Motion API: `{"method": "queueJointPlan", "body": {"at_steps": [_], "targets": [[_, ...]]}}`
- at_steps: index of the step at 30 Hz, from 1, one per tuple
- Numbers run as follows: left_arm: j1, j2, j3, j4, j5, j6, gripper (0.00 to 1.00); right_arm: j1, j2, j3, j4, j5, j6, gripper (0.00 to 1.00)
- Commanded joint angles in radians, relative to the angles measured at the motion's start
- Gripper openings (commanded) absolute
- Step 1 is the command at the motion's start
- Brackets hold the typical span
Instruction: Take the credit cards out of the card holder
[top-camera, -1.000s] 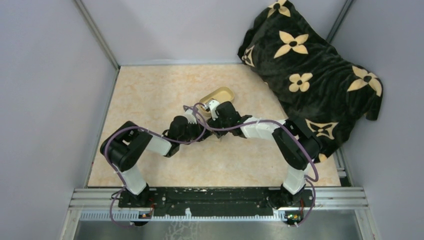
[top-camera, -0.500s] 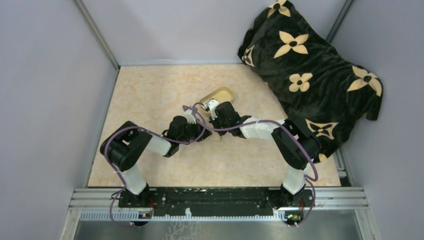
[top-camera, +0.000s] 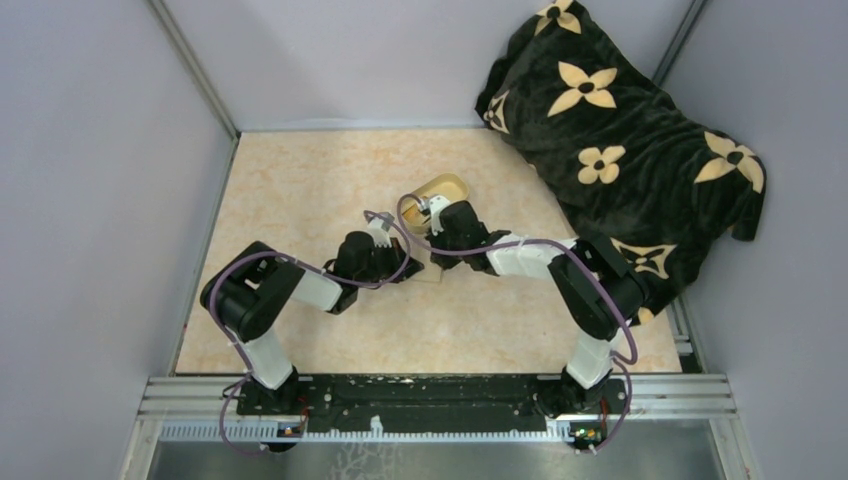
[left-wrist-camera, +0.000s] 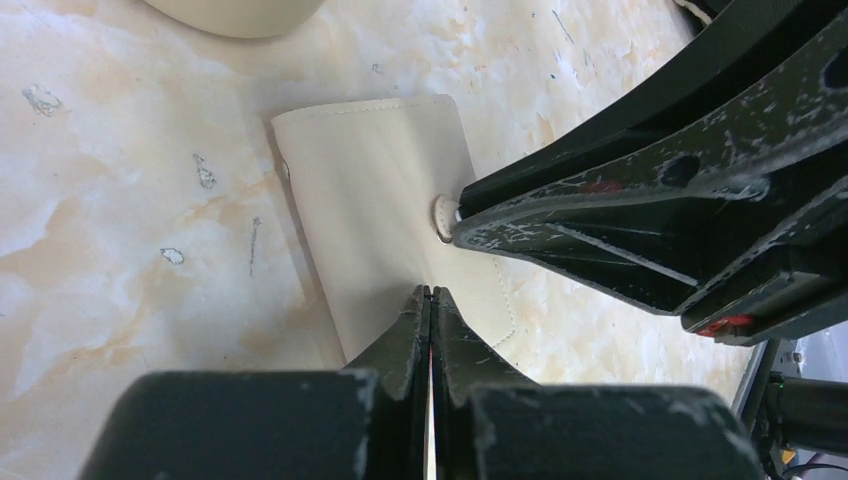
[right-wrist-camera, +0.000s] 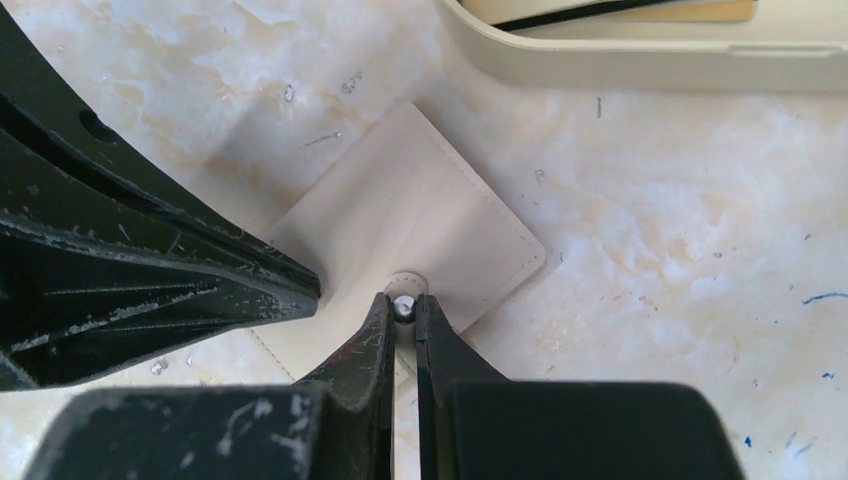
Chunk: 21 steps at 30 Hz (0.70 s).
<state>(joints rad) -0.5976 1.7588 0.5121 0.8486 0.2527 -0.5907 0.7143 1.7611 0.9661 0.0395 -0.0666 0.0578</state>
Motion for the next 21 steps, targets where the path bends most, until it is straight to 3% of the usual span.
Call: {"method": "queueJointPlan", "body": {"at_steps": [1, 5, 18, 21], "targets": [[0.016, 0.028, -0.013, -0.040, -0.040, -0.025, 0.00, -0.045, -0.069, -0.043, 0.042, -0.092, 0.086, 0.00], [0.029, 0.037, -0.011, -0.057, -0.046, -0.048, 0.00, -0.074, -0.099, -0.076, 0.067, -0.120, 0.118, 0.00], [0.038, 0.040, -0.001, -0.033, -0.004, -0.057, 0.00, -0.091, -0.242, -0.203, 0.055, 0.013, 0.196, 0.00], [0.038, 0.041, 0.005, -0.030, 0.007, -0.057, 0.00, -0.091, -0.279, -0.227, 0.041, 0.034, 0.201, 0.17]]}}
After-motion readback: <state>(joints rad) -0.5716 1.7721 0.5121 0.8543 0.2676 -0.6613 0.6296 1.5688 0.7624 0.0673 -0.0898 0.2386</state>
